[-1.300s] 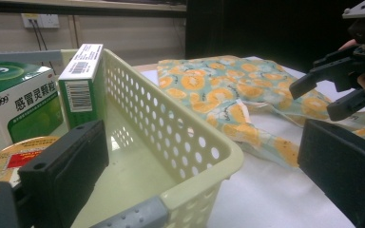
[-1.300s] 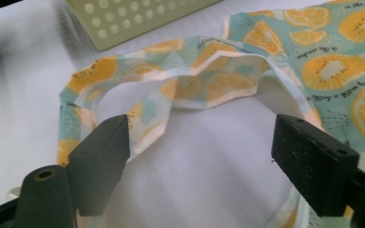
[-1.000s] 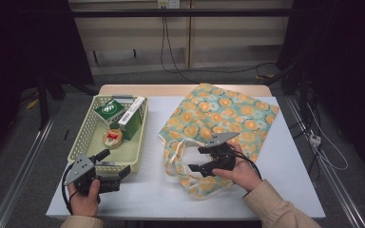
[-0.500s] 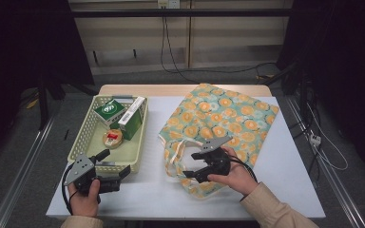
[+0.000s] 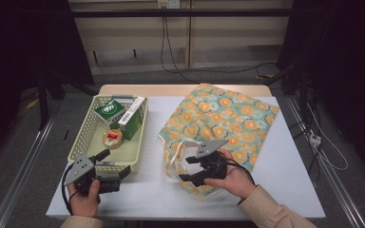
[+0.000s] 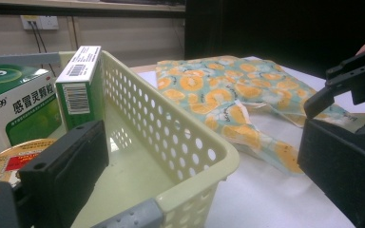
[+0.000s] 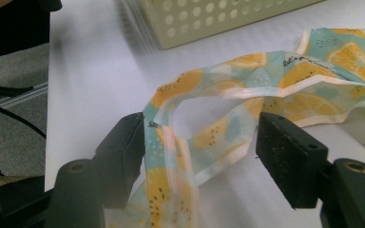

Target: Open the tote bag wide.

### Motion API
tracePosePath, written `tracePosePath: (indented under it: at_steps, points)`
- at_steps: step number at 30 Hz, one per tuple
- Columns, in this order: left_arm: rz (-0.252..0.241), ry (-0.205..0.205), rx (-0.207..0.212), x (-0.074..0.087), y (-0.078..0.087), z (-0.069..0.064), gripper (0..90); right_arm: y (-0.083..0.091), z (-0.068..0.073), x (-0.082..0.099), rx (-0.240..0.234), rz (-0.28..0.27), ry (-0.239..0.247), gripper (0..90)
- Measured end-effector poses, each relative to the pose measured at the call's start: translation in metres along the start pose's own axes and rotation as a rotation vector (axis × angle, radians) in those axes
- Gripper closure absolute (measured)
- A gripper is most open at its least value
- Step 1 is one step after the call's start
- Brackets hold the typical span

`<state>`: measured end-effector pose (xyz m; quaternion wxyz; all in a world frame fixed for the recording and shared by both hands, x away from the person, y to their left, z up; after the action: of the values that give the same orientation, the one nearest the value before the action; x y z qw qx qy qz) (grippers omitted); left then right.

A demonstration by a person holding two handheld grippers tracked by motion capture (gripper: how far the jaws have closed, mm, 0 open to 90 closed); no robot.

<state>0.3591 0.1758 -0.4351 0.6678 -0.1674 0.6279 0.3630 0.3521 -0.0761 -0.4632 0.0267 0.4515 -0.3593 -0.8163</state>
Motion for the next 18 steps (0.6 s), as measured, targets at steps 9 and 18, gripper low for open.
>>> tracePosePath:
  at_steps: [9,18]
  points:
    - [0.0,-0.002,0.001,0.0002,0.0004,0.0003,2.9,-0.0089,0.0063,0.0051,-0.006,0.021,0.015,43.4]
    - [-0.001,0.003,0.0,0.0,0.0,-0.0003,2.9,-0.0058,0.003,0.0034,-0.013,-0.003,0.018,73.5]
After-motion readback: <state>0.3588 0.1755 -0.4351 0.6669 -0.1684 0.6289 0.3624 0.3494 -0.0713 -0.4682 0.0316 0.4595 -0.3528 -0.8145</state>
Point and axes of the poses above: each handheld gripper's, and its own axes: y roughly backward along the jaws, x roughly out of its underside, z roughly to its left, the point moved 8 cm from there along -y, roughly forward along the jaws, and after that the axes turned 15 degrees about -y, right-handed, at the moved point
